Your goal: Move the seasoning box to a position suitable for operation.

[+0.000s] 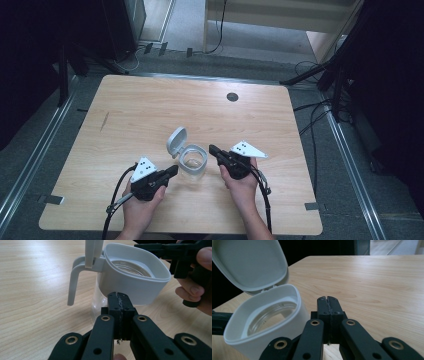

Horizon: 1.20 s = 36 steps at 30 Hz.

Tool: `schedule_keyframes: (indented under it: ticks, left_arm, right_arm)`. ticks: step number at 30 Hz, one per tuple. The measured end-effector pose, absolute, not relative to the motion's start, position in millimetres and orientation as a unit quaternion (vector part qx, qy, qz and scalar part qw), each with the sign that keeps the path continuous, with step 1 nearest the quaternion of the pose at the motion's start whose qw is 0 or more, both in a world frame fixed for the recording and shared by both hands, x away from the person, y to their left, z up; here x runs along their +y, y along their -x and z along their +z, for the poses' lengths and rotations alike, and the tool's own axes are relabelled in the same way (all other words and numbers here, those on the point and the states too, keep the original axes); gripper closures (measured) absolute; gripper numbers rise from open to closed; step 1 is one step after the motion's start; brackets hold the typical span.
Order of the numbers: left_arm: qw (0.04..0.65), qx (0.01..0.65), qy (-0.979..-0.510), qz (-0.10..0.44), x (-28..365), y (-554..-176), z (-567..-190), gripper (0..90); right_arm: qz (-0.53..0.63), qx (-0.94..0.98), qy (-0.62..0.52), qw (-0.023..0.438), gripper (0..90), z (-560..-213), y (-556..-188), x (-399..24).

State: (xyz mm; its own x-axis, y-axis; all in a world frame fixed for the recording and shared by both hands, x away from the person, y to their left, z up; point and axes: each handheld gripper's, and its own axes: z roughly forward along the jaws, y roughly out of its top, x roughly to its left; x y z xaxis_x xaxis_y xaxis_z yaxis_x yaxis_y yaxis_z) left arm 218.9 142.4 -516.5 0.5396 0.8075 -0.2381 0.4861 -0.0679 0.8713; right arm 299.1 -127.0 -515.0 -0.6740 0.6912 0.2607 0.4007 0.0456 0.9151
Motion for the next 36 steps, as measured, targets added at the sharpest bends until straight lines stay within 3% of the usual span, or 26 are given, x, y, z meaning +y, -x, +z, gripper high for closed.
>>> schedule_keyframes:
  ticks: [13, 30, 32, 36]
  left_arm:
    - [0.51, 0.467, -0.702, 0.169, 141, -229, -516, 90.0]
    - [0.519, 0.477, -0.688, 0.173, 143, -240, -517, 89.6]
    - [0.526, 0.477, -0.681, 0.179, 149, -241, -518, 83.0]
    - [0.55, 0.47, -0.661, 0.196, 176, -240, -523, 59.6]
  right_arm:
    - [0.569, 0.724, -0.372, 0.118, 90.0, -514, -287, -123]
    - [0.565, 0.712, -0.396, 0.131, 90.0, -512, -240, -112]
    - [0.565, 0.711, -0.396, 0.136, 90.0, -510, -241, -113]
    - [0.559, 0.707, -0.408, 0.146, 90.0, -507, -252, -120]
